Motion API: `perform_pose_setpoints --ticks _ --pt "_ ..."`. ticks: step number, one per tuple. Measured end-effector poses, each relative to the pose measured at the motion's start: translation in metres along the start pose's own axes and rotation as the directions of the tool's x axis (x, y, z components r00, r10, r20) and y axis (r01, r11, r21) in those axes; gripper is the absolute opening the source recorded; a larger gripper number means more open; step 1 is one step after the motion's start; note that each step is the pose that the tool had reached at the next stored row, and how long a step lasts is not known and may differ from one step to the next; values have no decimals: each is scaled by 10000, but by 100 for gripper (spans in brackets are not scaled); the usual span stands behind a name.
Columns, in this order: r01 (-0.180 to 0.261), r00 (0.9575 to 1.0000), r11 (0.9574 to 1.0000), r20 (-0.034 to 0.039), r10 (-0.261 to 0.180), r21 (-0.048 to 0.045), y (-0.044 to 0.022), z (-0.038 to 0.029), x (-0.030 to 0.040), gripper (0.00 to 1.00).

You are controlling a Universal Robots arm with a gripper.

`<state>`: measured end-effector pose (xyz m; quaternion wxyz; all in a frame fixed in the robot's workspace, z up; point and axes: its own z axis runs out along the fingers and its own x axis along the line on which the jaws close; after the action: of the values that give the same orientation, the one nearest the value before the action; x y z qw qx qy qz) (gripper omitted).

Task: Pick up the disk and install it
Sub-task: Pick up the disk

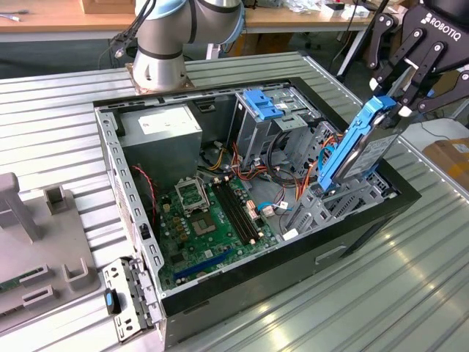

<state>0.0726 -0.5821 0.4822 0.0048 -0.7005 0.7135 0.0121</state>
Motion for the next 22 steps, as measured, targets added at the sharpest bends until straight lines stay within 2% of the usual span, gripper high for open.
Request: perform_pose_setpoints --ticks 1,4,6,8,9,19,22 --pt "1 10000 10000 2 -1 0 0 9 0 37" --pt "0 10000 10000 0 0 0 -1 92 2 37" --pt "0 10000 10000 0 0 0 -1 94 -2 37" --pt "8 10000 10000 0 -8 0 1 193 -20 37" --pt "10 10000 10000 -4 -10 0 0 210 -20 37" --pt "11 10000 10000 9 -11 0 -13 210 -2 37" --pt "11 10000 10000 11 -11 -1 -12 227 5 37"
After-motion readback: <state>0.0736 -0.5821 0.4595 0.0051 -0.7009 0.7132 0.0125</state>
